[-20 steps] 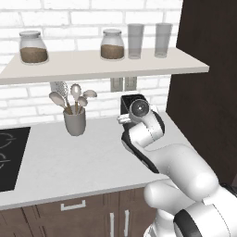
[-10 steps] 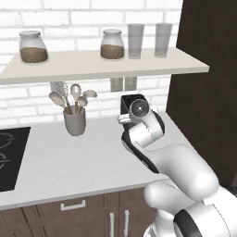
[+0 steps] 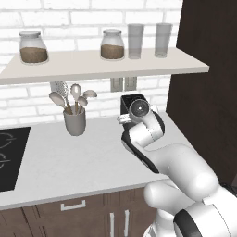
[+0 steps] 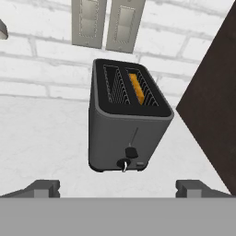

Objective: Start the toaster. Once the lever pops up, take the bread to the plate on the dining counter.

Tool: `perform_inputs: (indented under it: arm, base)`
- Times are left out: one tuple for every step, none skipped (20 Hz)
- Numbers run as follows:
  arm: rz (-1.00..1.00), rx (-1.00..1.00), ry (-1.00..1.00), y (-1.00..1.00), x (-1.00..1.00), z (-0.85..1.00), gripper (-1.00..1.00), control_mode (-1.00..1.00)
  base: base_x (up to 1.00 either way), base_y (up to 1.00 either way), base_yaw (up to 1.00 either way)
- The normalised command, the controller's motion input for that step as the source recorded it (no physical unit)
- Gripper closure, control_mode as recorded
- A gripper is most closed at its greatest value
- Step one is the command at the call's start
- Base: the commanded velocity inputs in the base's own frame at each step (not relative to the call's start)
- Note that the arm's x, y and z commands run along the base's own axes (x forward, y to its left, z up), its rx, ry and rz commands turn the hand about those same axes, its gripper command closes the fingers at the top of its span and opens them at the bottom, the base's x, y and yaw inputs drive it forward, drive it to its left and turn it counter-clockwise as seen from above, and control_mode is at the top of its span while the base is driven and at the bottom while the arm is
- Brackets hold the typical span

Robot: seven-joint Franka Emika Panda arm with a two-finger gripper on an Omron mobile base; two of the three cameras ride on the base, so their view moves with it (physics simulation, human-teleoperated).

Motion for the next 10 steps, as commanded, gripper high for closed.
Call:
perform_inputs:
  arm:
    - [0.00, 0.00, 0.00, 0.00, 0.00, 0.00, -1.00, -1.00]
    - [0.00, 0.00, 0.00, 0.00, 0.00, 0.00, -1.00, -1.00]
    - [0.00, 0.00, 0.00, 0.00, 0.00, 0.00, -1.00, -1.00]
    - [0.00, 0.00, 0.00, 0.00, 0.00, 0.00, -1.00, -1.00]
    - [0.00, 0.00, 0.00, 0.00, 0.00, 0.00, -1.00, -1.00]
    - [0.00, 0.00, 0.00, 0.00, 0.00, 0.00, -1.00, -1.00]
    - [0.00, 0.00, 0.00, 0.00, 0.00, 0.00, -1.00, -1.00]
    - [0.00, 0.00, 0.00, 0.00, 0.00, 0.00, -1.00, -1.00]
    - [0.00, 0.00, 0.00, 0.00, 0.00, 0.00, -1.00, -1.00]
    - [0.00, 0.00, 0.00, 0.00, 0.00, 0.00, -1.00, -1.00]
  base:
    - [0.00, 0.00, 0.00]
    - [0.00, 0.00, 0.00]
    - [0.00, 0.00, 0.00]
    - [0.00, 0.00, 0.00]
    - [0.00, 0.00, 0.00]
    - [0.00, 0.00, 0.00]
    - [0.00, 0.00, 0.00]
    - [0.00, 0.00, 0.00]
    - [0.00, 0.00, 0.00]
    - [0.00, 0.00, 0.00]
